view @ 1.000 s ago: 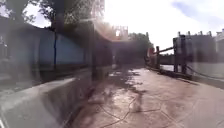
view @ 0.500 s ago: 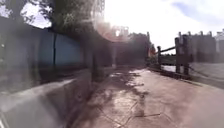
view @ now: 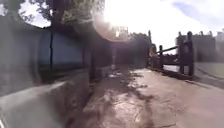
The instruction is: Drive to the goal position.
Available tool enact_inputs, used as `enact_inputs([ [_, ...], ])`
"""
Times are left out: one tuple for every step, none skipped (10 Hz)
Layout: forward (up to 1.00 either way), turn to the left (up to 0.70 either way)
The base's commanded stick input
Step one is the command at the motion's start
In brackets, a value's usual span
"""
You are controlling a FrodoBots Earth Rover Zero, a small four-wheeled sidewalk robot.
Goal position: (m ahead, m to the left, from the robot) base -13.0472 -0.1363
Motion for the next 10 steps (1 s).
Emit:
enact_inputs([
  [0.7, -0.08],
  [0.7, -0.08],
  [0.7, -0.08],
  [0.62, -0.15],
  [0.52, -0.24],
  [0.42, -0.33],
  [0.32, -0.41],
  [0.22, -0.5],
  [0.13, -0.59],
  [0.03, -0.68],
])
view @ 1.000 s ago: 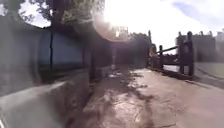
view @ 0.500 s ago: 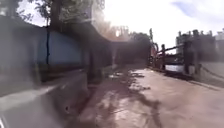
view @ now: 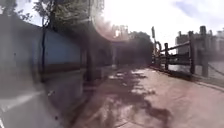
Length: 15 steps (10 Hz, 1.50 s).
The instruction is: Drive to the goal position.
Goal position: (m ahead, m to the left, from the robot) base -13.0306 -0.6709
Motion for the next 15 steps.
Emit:
enact_inputs([
  [0.0, -0.7],
  [0.0, -0.7],
  [0.0, -0.7],
  [0.0, -0.7],
  [0.0, -0.7],
  [0.0, -0.7],
  [0.0, -0.7],
  [0.0, -0.7],
  [0.0, -0.7],
  [0.0, -0.7],
  [0.0, -0.7],
  [0.0, -0.7],
  [0.0, -0.7],
  [0.0, -0.7],
  [0.0, -0.7],
])
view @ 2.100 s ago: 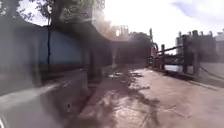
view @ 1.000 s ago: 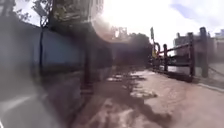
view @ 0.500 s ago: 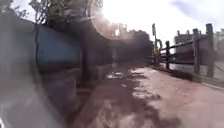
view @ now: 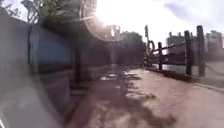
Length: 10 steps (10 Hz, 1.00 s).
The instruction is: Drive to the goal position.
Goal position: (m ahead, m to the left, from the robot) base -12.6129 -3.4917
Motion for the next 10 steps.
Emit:
enact_inputs([
  [0.0, -0.7],
  [0.0, -0.7],
  [0.0, -0.7],
  [0.16, -0.56],
  [0.35, -0.39],
  [0.53, -0.23],
  [0.7, -0.03],
  [0.7, 0.27],
  [0.7, 0.27],
  [0.7, 0.27],
])
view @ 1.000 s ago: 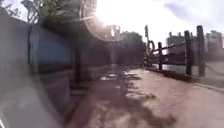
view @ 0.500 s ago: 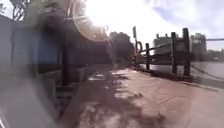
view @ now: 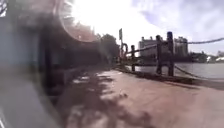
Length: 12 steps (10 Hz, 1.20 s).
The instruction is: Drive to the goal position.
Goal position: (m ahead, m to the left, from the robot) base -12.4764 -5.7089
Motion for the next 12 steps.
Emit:
enact_inputs([
  [0.7, 0.27],
  [0.7, 0.27],
  [0.7, 0.27],
  [0.7, 0.27],
  [0.7, 0.27],
  [0.7, 0.27],
  [0.7, 0.27],
  [0.7, 0.27],
  [0.7, 0.27],
  [0.7, 0.27],
  [0.7, 0.27],
  [0.7, 0.27],
])
